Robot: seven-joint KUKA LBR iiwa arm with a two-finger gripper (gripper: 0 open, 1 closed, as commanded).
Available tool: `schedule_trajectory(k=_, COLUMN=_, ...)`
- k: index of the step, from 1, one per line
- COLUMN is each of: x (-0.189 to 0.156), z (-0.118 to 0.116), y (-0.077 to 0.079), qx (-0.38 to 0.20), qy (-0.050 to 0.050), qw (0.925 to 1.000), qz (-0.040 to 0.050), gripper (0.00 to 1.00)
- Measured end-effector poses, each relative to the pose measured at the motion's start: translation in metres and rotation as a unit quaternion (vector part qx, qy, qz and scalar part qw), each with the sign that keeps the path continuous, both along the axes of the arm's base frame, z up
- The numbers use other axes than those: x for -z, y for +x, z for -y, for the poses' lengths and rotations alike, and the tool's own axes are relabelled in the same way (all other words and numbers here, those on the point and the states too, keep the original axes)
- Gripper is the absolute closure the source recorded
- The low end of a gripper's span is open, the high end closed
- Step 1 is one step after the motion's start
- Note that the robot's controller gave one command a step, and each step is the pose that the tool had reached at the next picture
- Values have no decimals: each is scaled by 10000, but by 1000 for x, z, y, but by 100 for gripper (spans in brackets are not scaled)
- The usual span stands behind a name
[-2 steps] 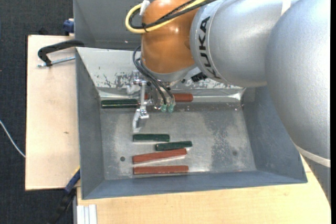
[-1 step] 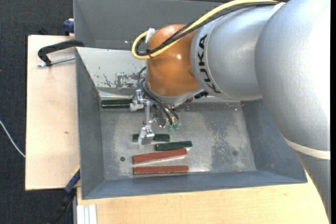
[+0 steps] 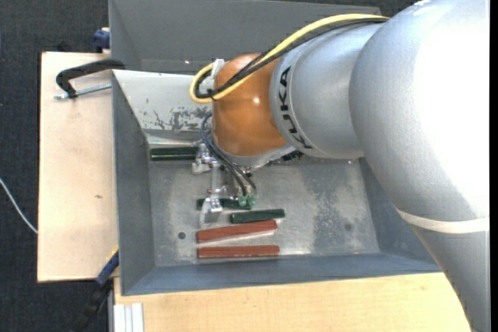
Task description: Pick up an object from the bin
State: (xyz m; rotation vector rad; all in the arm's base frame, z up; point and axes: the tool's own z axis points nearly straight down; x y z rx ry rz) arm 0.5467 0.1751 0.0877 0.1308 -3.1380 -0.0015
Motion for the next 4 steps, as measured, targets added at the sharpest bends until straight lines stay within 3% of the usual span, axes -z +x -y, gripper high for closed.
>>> schedule_trajectory(k=1, x=9, z=68, y=6, qx=-326, qy=-6, qw=9995, qz=12, gripper=100)
schedule_trajectory(k=2, x=9, z=68, y=6, qx=-325, qy=-5, qw=9995, qz=13, gripper=100)
schedule_trajectory(k=3, x=-106, z=75, y=3, qx=-395, qy=3, qw=9992, qz=31, gripper=100)
schedule_trajectory(k=4, x=-106, z=75, y=3, qx=-395, qy=3, qw=9992, qz=30, gripper=100)
